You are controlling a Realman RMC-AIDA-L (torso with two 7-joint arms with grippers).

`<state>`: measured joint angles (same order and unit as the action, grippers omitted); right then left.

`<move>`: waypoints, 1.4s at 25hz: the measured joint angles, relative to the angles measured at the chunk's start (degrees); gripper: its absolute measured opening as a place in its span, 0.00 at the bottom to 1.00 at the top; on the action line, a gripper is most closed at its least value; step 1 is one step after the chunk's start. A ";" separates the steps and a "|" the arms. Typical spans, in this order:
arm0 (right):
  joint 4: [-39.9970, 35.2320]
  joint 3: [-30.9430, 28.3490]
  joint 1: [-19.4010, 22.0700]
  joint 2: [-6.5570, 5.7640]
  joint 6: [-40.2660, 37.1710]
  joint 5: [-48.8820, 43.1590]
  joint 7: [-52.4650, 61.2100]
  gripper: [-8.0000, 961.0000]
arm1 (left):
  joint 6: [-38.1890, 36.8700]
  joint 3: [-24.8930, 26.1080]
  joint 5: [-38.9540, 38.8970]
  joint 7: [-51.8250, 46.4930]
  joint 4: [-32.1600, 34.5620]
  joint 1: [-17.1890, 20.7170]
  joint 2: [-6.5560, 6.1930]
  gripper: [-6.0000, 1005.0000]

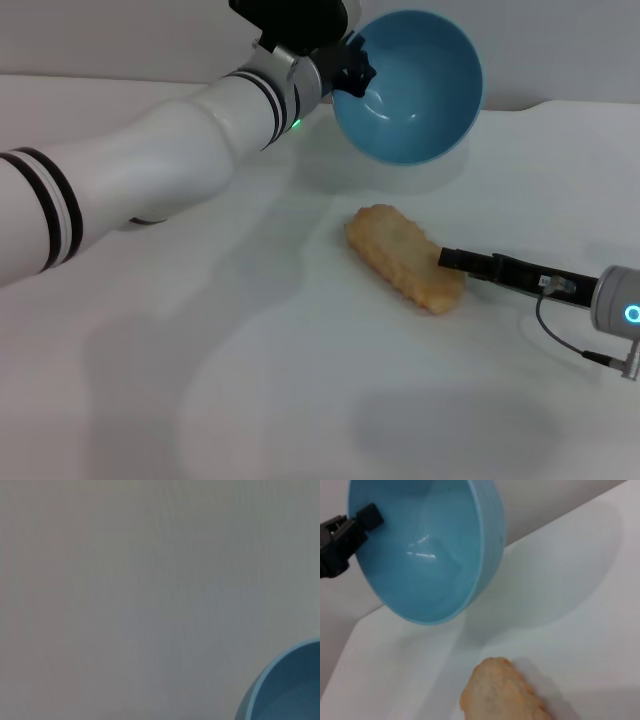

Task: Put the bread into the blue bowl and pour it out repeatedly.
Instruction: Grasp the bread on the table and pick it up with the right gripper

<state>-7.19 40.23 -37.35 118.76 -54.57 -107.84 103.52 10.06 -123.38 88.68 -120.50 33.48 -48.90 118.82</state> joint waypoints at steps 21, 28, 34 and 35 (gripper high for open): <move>4.20 0.43 -3.23 0.40 3.94 0.12 -0.13 0.74 | 0.15 -0.39 0.00 0.00 0.00 0.04 0.00 0.01; 3.74 0.85 -3.29 0.50 3.89 0.22 -2.52 0.52 | 0.04 -0.26 0.00 -0.02 0.00 0.04 0.10 0.01; 2.78 0.33 -3.09 0.51 3.18 0.53 -4.29 0.49 | -0.05 -0.05 0.00 -0.10 0.00 0.07 0.10 0.01; 2.52 0.31 -3.03 0.51 2.69 0.56 -4.74 0.48 | -0.05 -0.05 0.00 -0.10 0.00 0.09 0.10 0.01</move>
<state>-4.67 40.54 -40.38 119.27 -51.89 -107.28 98.78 10.01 -123.43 88.68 -120.61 33.49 -48.81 118.92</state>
